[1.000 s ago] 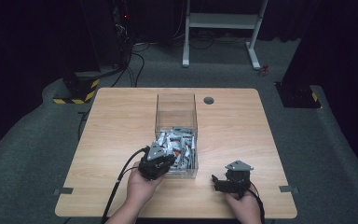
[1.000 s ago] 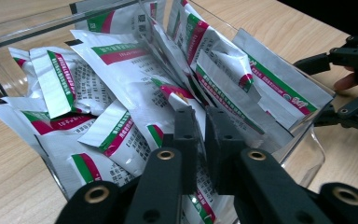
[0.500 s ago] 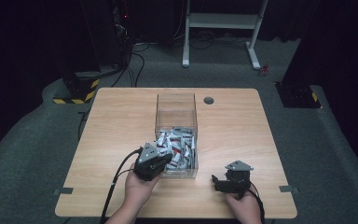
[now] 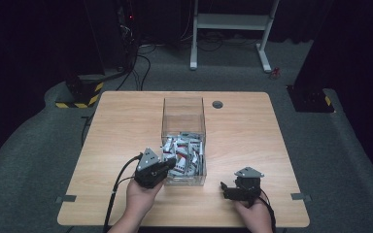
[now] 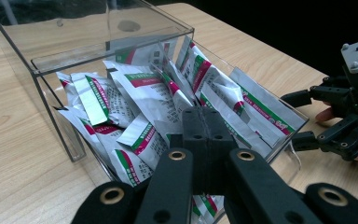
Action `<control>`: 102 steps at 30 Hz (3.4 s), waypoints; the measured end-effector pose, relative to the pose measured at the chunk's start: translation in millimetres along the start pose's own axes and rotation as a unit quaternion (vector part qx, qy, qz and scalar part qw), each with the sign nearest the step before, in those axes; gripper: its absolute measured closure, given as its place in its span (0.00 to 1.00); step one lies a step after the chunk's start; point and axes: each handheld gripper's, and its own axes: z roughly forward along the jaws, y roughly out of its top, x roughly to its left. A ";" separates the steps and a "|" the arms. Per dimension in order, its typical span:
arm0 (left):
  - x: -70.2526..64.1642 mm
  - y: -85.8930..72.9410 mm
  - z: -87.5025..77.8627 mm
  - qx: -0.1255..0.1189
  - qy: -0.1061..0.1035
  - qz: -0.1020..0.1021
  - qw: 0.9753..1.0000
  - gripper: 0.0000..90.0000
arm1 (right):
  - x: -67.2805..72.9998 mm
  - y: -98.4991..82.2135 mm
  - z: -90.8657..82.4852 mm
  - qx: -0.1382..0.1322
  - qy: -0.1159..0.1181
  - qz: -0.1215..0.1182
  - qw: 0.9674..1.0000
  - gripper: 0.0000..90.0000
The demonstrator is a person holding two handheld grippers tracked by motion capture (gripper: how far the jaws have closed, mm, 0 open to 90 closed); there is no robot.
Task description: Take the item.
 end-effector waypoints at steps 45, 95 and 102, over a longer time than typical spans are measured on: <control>2.6 9.3 -26.8 -0.061 0.006 0.000 0.998 1.00 | 0.2 -0.1 -0.1 0.000 0.000 0.000 1.000 0.10; 37.6 7.8 -75.8 -0.100 0.055 0.002 0.993 1.00 | 0.0 -0.1 0.0 -0.001 -0.001 -0.001 1.000 0.10; 50.4 4.9 -78.7 -0.097 0.072 0.002 0.993 1.00 | 0.0 -0.1 0.0 -0.001 -0.001 -0.001 1.000 0.10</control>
